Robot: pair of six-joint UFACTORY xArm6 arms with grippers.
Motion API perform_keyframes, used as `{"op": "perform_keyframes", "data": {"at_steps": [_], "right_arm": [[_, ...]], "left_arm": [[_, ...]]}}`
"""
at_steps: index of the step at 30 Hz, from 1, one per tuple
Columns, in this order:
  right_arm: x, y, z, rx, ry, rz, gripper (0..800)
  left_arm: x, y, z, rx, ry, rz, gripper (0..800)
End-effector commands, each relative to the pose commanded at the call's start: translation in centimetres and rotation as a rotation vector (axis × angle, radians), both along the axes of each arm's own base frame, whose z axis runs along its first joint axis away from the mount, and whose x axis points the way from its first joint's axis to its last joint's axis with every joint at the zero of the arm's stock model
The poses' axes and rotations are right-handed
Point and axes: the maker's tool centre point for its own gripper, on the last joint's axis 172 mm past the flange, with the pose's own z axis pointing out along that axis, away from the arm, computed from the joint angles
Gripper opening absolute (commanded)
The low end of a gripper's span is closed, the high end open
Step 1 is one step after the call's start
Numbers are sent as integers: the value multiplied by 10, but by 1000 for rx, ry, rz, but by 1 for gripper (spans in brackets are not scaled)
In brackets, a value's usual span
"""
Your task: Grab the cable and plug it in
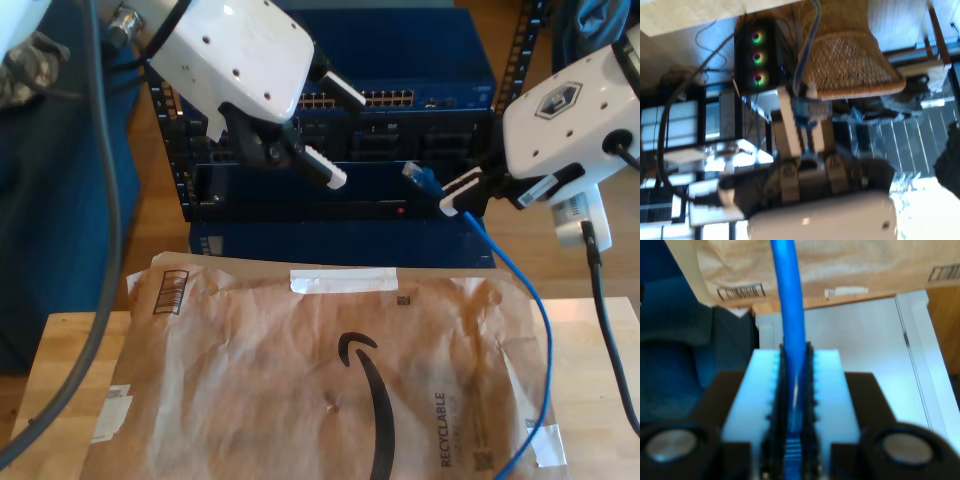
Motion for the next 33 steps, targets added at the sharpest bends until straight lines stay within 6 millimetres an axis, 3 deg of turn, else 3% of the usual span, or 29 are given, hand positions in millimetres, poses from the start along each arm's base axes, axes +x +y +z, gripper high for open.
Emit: {"op": "perform_keyframes", "data": {"at_steps": [4, 12, 17, 21, 33], "right_arm": [[-3, 7, 17, 39, -36, 8, 1], [-12, 14, 43, 68, -84, 18, 1], [-14, 16, 44, 73, -82, 23, 1], [-14, 16, 44, 73, -82, 23, 1], [-13, 16, 47, 73, -91, 22, 2]], "left_arm": [[6, 1, 28, -126, 23, 34, 800], [7, 0, 31, -140, 71, 62, 800], [11, 6, 37, -163, 81, 84, 800], [-3, 0, 49, -209, 106, 39, 800], [-3, 0, 45, -206, 115, 37, 800]]}}
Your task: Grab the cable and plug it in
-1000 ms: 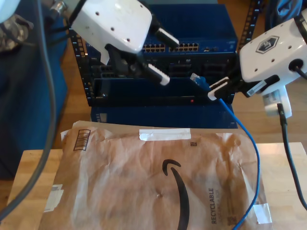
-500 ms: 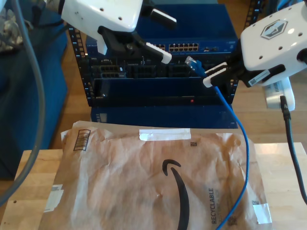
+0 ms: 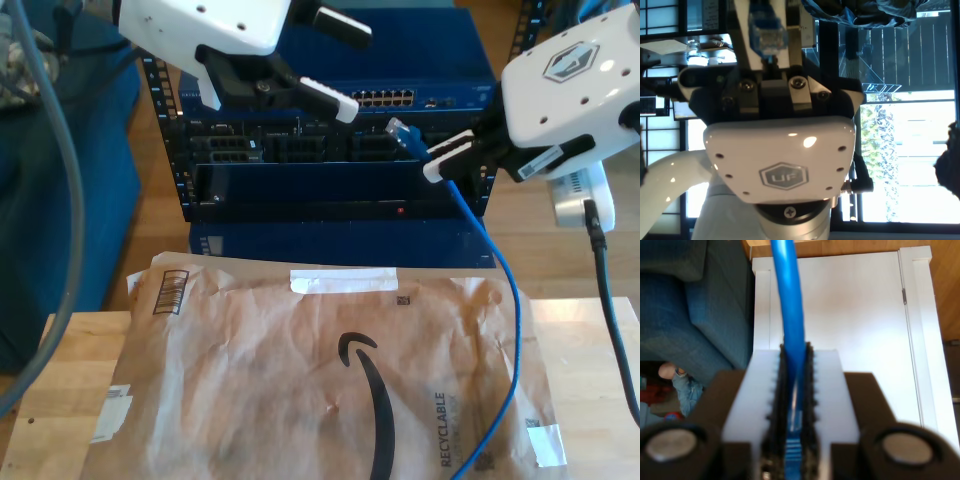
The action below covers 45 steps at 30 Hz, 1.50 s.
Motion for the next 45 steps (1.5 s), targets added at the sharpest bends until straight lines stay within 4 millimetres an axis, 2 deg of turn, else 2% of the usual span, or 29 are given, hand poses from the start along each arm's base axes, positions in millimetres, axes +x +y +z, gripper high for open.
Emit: {"op": "perform_keyframes", "data": {"at_steps": [15, 23, 33, 40, 45], "right_arm": [[9, 1, 57, 4, -119, -5, 1], [12, 2, 70, 16, -139, -3, 1], [14, 3, 58, 14, -113, 1, 1], [13, 4, 37, 21, -62, 0, 1], [13, 4, 29, 21, -45, 0, 1]], "left_arm": [[7, 2, -10, 14, 10, 5, 800], [7, 7, -21, 58, 4, 3, 800], [12, 8, -24, 62, -52, -4, 799], [12, 8, -24, 62, -52, -2, 799], [12, 8, -24, 62, -52, -2, 799]]}}
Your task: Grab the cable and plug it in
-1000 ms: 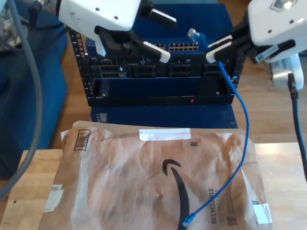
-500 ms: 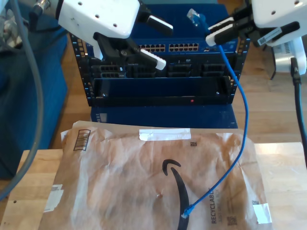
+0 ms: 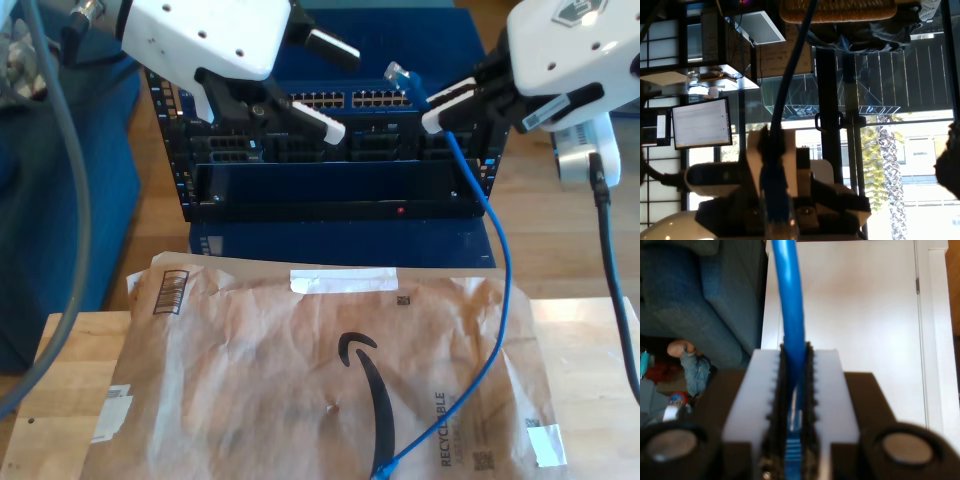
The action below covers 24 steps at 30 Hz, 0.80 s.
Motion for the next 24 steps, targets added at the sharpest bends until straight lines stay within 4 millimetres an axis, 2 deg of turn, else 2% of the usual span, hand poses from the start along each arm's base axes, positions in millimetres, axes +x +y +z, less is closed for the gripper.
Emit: {"op": "perform_keyframes", "data": {"at_steps": [12, 21, 24], "right_arm": [[6, 6, -17, 2, 45, 15, 2], [23, 7, -22, 3, 61, 13, 1], [28, 18, -27, 0, 60, 25, 1]], "left_arm": [[7, 0, 0, 3, -11, 21, 799], [6, -1, -2, 4, -8, 19, 799], [12, 0, -11, 5, 19, 23, 799]]}}
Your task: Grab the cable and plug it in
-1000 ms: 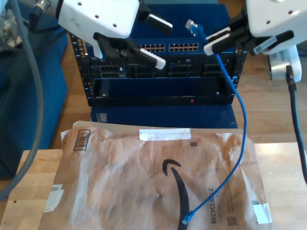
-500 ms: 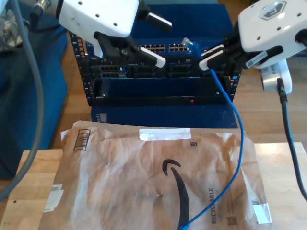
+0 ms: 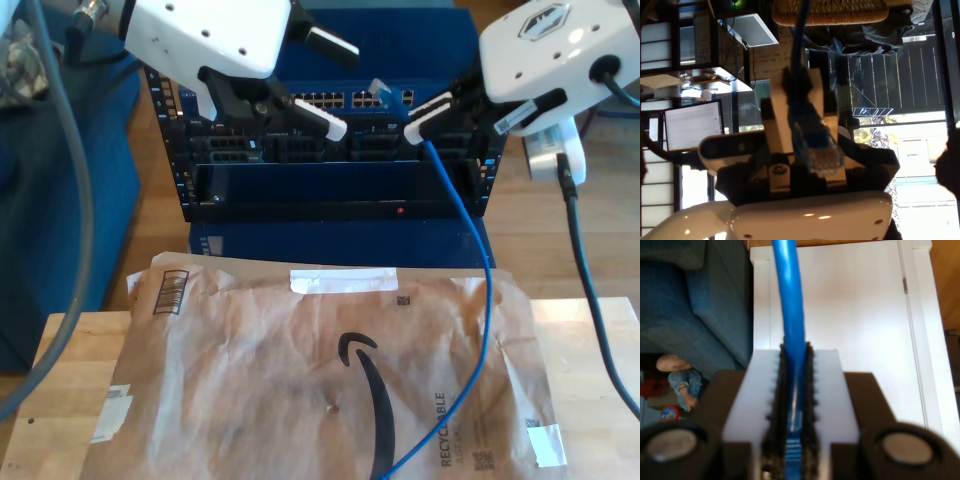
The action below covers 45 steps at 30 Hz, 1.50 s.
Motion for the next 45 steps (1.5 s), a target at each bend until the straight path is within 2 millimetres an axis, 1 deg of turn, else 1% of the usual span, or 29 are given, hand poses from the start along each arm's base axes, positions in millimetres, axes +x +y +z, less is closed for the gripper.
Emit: {"op": "perform_keyframes", "data": {"at_steps": [2, 4, 6, 9, 14, 17, 21, 23, 29, 33, 38, 41, 45], "right_arm": [[3, 9, -2, -2, -7, 10, 1], [5, 14, -2, -2, -8, 15, 1], [6, 14, -1, -1, -6, 12, 1], [10, 13, -6, -5, 5, 10, 2], [14, 12, -6, -5, 1, 0, 1], [14, 12, -6, -5, 1, 0, 2], [13, 12, -7, -5, 2, 3, 1], [13, 12, -8, -7, 3, 2, 1], [11, 16, -8, -7, 5, 11, 1], [11, 16, -8, -7, 5, 11, 1], [11, 16, -9, -7, 6, 11, 2], [10, 15, -11, -10, 9, 11, 1], [10, 15, -14, -13, 14, 11, 1]], "left_arm": [[2, 0, -4, 0, 11, 0, 798], [2, 0, -4, 0, 12, 1, 798], [2, 0, -4, 0, 12, 1, 798], [3, 1, -4, 0, 13, 3, 795], [2, 0, -4, 0, 13, 1, 769], [3, 1, -5, 2, 18, 5, 725], [2, 1, -4, 6, 53, 22, 707], [2, 0, -3, 9, 76, 33, 678], [3, 0, -8, 10, 99, 33, 670], [3, 0, -8, 10, 99, 34, 631], [3, 2, -8, 12, 99, 37, 559], [3, 2, -8, 13, 106, 41, 544], [4, 2, -8, 15, 107, 45, 484]]}}
